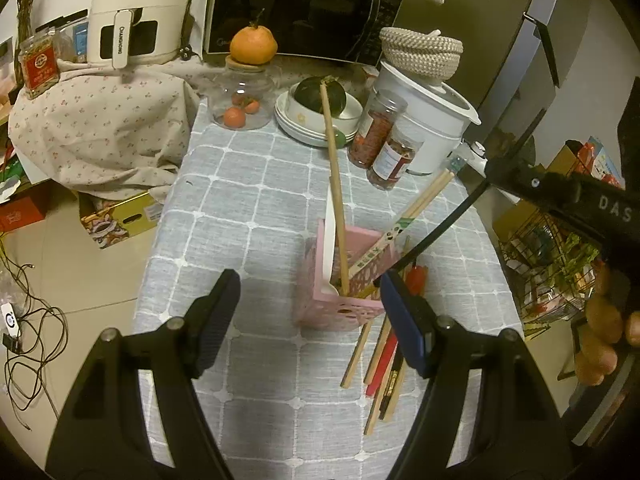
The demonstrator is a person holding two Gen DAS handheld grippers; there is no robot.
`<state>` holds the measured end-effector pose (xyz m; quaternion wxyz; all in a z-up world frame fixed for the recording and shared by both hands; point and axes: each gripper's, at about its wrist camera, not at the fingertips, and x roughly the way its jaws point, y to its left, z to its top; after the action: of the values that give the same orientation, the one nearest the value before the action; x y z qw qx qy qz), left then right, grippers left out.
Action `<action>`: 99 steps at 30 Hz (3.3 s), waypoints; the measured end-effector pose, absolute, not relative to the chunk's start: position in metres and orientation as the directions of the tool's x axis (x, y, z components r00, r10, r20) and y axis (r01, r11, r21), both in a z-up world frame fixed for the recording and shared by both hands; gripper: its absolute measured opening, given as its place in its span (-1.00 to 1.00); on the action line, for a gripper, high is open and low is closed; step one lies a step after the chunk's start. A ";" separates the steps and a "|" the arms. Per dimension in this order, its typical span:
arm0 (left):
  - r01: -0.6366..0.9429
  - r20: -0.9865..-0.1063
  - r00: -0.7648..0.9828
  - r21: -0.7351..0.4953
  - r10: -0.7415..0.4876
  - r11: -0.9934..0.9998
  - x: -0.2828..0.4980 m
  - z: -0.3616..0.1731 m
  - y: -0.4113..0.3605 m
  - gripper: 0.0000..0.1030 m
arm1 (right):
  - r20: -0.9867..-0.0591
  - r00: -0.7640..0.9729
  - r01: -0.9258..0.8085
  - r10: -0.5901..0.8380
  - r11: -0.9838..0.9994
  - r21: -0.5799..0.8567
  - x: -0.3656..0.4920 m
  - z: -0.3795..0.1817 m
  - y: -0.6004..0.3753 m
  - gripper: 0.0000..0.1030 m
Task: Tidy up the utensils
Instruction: 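Drop the wooden chopstick into the basket with the left tool while the right tool brings the black chopstick, then insert the black chopstick into the pink basket and open the right tool, then grasp a wooden chopstick from the pile with the right tool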
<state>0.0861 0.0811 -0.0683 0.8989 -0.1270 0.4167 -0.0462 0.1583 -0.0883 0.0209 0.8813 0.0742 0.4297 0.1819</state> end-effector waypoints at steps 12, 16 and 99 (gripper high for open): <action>-0.019 -0.739 0.648 -0.254 -0.182 0.967 0.084 -0.066 0.083 0.47 | -0.691 0.588 -0.239 0.420 0.907 0.347 0.154 0.038 -0.105 -0.50; -0.019 -0.741 0.649 -0.244 -0.174 0.969 0.083 -0.066 0.080 0.56 | -0.649 0.638 -0.253 0.415 0.908 0.332 0.139 0.061 -0.119 -0.06; 0.066 -0.853 0.494 -0.154 -0.167 0.986 0.076 -0.109 0.043 0.99 | -0.971 0.238 -0.075 0.038 0.997 0.020 0.161 -0.161 -0.154 0.28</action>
<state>0.0757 0.0428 -0.1088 0.8629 -0.0504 0.4983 -0.0675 0.1611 -0.1537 -0.1612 0.7866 -0.0151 0.6163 0.0359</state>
